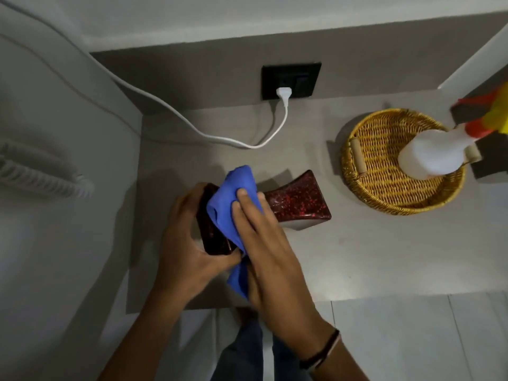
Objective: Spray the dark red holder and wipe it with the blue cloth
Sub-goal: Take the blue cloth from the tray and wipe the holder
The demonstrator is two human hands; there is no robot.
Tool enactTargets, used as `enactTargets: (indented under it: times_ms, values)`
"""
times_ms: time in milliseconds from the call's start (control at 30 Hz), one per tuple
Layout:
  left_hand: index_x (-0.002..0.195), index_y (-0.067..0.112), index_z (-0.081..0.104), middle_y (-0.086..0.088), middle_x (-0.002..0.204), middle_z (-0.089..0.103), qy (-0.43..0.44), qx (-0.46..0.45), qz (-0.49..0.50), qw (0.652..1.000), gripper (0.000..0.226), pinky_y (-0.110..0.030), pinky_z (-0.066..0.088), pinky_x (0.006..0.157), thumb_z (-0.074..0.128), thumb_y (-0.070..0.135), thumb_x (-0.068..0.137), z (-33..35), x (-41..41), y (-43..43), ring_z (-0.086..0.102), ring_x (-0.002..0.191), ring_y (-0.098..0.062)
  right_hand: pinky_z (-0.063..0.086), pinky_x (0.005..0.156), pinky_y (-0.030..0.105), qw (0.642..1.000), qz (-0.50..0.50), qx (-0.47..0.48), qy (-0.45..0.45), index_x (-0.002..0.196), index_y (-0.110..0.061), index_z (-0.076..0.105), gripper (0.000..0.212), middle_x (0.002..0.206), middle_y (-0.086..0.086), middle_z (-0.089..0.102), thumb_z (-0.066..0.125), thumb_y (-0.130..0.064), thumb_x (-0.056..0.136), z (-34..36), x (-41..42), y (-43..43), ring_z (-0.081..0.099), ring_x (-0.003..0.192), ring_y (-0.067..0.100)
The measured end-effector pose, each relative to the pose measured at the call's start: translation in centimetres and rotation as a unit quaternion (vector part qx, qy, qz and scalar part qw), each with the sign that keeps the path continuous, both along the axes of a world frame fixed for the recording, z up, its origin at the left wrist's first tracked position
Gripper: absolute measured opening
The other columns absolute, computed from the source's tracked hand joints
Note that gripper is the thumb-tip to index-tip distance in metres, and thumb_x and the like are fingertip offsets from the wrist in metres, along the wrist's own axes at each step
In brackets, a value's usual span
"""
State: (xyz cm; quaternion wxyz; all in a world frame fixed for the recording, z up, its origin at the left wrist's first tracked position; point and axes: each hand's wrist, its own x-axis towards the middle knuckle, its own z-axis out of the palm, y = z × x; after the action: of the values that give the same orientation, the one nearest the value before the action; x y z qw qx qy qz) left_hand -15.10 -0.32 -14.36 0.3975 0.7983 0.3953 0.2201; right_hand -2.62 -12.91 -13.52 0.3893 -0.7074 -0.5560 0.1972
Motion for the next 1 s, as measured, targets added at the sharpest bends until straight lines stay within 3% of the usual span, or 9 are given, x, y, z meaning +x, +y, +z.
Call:
enactTargets:
  times_ms: [133, 267, 333, 400, 467, 600, 700, 867, 1000]
  values:
    - [0.146, 0.009, 0.054, 0.0, 0.14, 0.054, 0.005, 0.039, 0.022, 0.999, 0.106, -0.006, 0.035, 0.107, 0.084, 0.053, 0.056, -0.2, -0.6, -0.1, 0.046, 0.13, 0.015, 0.015, 0.126, 0.031, 0.984, -0.032, -0.093, -0.148, 0.163, -0.008, 0.035, 0.114, 0.175, 0.006, 0.02, 0.083, 0.025, 0.065, -1.7, 4.7, -1.5, 0.022, 0.162, 0.039]
    - [0.148, 0.004, 0.052, 0.003, 0.138, 0.049, 0.001, 0.051, 0.022, 0.998, 0.106, -0.002, 0.031, 0.104, 0.082, 0.051, 0.057, 0.6, 0.7, -0.5, 0.044, 0.126, 0.018, 0.027, 0.128, 0.049, 0.986, -0.079, -0.103, -0.109, 0.159, -0.002, 0.039, 0.091, 0.172, 0.015, 0.028, 0.063, 0.026, 0.076, -0.8, 6.8, -1.6, 0.025, 0.161, 0.041]
    - [0.146, 0.012, 0.053, 0.013, 0.136, 0.049, -0.003, 0.055, 0.013, 0.998, 0.102, -0.004, 0.034, 0.103, 0.081, 0.052, 0.056, 1.5, 1.6, -0.5, 0.049, 0.121, 0.008, 0.028, 0.131, 0.053, 0.996, -0.046, -0.047, -0.056, 0.162, -0.002, 0.034, 0.079, 0.174, 0.013, 0.026, 0.049, 0.013, 0.086, 0.5, 3.6, -0.9, 0.022, 0.163, 0.037]
    - [0.137, 0.034, 0.053, 0.038, 0.13, 0.049, -0.006, 0.066, -0.007, 0.998, 0.088, -0.011, 0.04, 0.101, 0.081, 0.053, 0.056, 2.4, 2.1, -0.3, 0.052, 0.116, 0.003, 0.019, 0.134, 0.041, 1.0, 0.003, -0.012, 0.002, 0.167, -0.009, 0.024, 0.079, 0.178, 0.004, 0.017, 0.043, 0.007, 0.092, 1.3, 0.8, -0.4, 0.015, 0.166, 0.03]
    - [0.128, 0.043, 0.05, 0.046, 0.125, 0.047, 0.004, 0.089, -0.012, 0.996, 0.078, -0.014, 0.043, 0.099, 0.08, 0.053, 0.057, 2.8, 2.0, -0.2, 0.054, 0.116, -0.004, 0.014, 0.135, 0.035, 0.999, 0.029, -0.012, -0.016, 0.168, -0.013, 0.02, 0.08, 0.179, 0.002, 0.014, 0.043, 0.003, 0.093, 0.8, 1.7, -0.6, 0.012, 0.166, 0.028]
    - [0.138, 0.032, 0.053, 0.025, 0.127, 0.047, 0.026, 0.061, 0.015, 0.998, 0.093, -0.002, 0.038, 0.094, 0.084, 0.052, 0.053, 3.0, 1.9, -0.1, 0.057, 0.122, -0.016, 0.029, 0.131, 0.052, 0.988, -0.065, -0.13, -0.05, 0.162, -0.005, 0.03, 0.09, 0.175, 0.011, 0.02, 0.066, 0.02, 0.083, -1.4, 8.4, -2.8, 0.02, 0.164, 0.035]
    - [0.139, 0.03, 0.052, 0.019, 0.131, 0.046, 0.038, 0.084, 0.001, 0.996, 0.096, -0.009, 0.039, 0.094, 0.084, 0.052, 0.051, 3.3, 3.5, -0.1, 0.057, 0.122, -0.02, 0.033, 0.127, 0.06, 0.991, -0.066, -0.114, -0.016, 0.16, 0.0, 0.034, 0.078, 0.173, 0.014, 0.024, 0.054, 0.02, 0.087, -0.8, 8.7, -2.9, 0.023, 0.162, 0.037]
    - [0.139, 0.029, 0.053, 0.009, 0.132, 0.056, 0.081, 0.111, -0.019, 0.99, 0.096, -0.029, 0.051, 0.094, 0.082, 0.055, 0.051, 4.1, 4.8, -0.1, 0.054, 0.123, -0.017, 0.02, 0.134, 0.04, 0.994, 0.013, 0.009, 0.105, 0.167, -0.012, 0.025, 0.081, 0.178, -0.001, 0.019, 0.038, 0.003, 0.089, 1.3, 4.2, -1.8, 0.019, 0.165, 0.023]
    - [0.142, 0.024, 0.054, 0.007, 0.137, 0.052, 0.086, 0.118, -0.01, 0.989, 0.099, -0.013, 0.039, 0.092, 0.08, 0.055, 0.052, 4.4, 4.7, -0.2, 0.057, 0.124, -0.021, 0.028, 0.131, 0.054, 0.991, -0.071, -0.093, 0.067, 0.162, -0.011, 0.029, 0.081, 0.174, 0.0, 0.015, 0.047, 0.02, 0.089, -1.0, 8.2, -3.3, 0.019, 0.164, 0.026]
